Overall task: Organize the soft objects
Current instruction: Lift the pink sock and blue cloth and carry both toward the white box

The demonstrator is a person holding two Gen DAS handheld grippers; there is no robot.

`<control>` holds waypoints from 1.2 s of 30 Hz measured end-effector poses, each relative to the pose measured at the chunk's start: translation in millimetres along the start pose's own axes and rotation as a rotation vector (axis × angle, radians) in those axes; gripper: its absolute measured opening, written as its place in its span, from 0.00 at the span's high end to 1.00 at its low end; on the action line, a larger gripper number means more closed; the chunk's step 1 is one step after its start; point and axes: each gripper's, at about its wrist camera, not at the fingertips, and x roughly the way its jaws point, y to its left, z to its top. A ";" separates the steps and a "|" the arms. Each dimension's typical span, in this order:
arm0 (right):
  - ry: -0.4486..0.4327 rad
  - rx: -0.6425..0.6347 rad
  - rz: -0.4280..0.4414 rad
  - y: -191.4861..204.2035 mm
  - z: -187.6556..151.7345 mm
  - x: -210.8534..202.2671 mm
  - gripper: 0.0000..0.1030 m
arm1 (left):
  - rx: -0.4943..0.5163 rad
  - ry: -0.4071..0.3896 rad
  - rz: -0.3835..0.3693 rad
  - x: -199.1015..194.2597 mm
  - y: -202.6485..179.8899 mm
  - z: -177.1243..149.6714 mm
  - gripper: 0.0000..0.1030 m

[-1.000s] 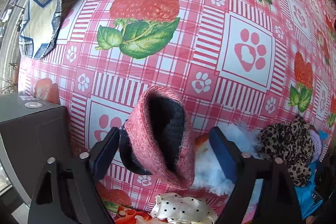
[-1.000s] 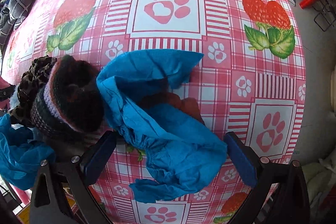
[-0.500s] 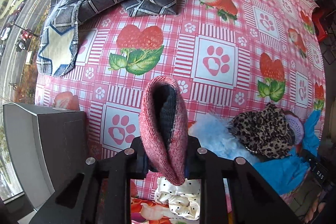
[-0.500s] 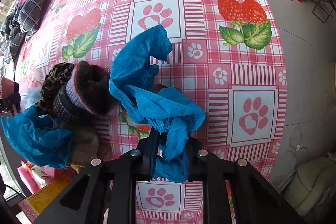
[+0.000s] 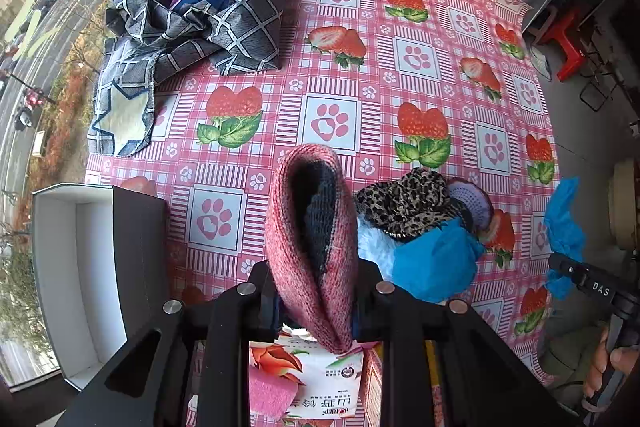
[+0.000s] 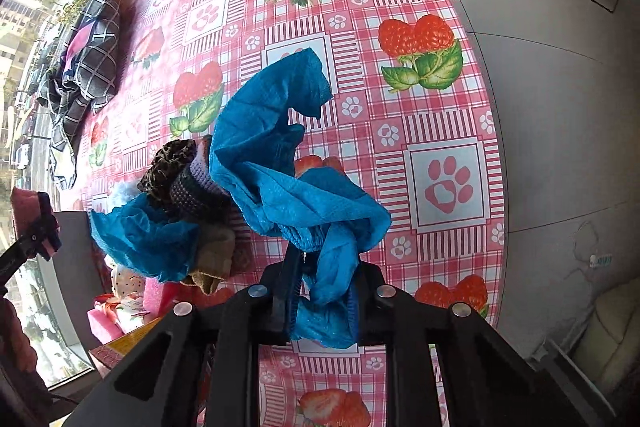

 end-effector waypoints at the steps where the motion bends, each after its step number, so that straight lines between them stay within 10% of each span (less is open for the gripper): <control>1: -0.002 0.001 0.006 -1.6 -3.5 -3.7 0.80 | 0.008 -0.008 -0.003 -5.4 -1.8 -3.2 0.75; 36: -0.112 0.061 0.071 -11.6 -61.7 -65.1 0.80 | 0.354 -0.111 -0.139 -86.5 -104.1 -51.6 0.75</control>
